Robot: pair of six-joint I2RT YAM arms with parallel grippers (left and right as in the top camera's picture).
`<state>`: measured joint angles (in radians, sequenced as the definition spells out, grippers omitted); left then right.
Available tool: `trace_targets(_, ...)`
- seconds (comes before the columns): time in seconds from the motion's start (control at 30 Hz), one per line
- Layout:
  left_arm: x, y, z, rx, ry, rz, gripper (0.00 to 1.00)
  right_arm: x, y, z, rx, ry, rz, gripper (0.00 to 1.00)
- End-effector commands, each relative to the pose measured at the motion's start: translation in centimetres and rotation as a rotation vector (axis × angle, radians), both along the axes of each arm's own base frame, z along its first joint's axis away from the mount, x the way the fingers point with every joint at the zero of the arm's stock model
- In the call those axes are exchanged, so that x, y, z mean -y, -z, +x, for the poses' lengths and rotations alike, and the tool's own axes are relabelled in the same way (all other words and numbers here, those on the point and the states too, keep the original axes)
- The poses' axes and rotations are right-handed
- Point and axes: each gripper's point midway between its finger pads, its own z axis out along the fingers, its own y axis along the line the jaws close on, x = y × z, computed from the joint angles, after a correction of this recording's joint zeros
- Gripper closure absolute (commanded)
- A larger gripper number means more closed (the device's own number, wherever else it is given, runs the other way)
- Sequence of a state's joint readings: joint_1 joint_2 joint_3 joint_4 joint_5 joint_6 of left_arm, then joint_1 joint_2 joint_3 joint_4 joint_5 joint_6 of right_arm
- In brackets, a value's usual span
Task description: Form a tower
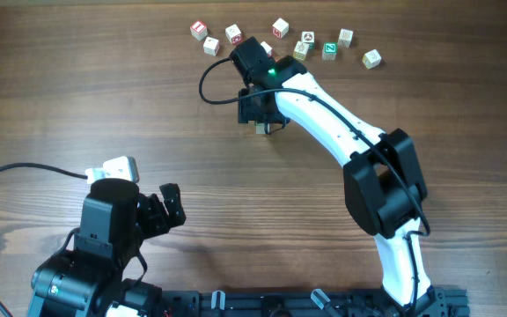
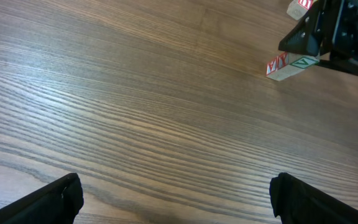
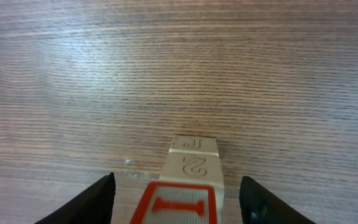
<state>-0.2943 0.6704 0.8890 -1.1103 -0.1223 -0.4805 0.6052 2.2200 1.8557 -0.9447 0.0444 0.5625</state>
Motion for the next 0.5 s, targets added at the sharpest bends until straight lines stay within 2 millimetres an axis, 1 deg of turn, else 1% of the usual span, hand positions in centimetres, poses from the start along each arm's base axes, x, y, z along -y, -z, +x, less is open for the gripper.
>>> trace_targets(0.0,-0.2,-0.02,0.05,0.004,-0.007,0.007,0.0,0.32,3.17,-0.67,-0.068,-0.009,-0.026,0.4)
trace_targets(0.17,-0.2,-0.02,0.05,0.004,-0.008,0.007,0.0,0.42,3.28,-0.64,-0.07,-0.008,-0.027,0.42)
trace_targets(0.47,-0.2,-0.02,0.05,0.004,-0.007,0.007,0.0,0.84,3.26,-0.42,-0.076,0.003,-0.021,0.5)
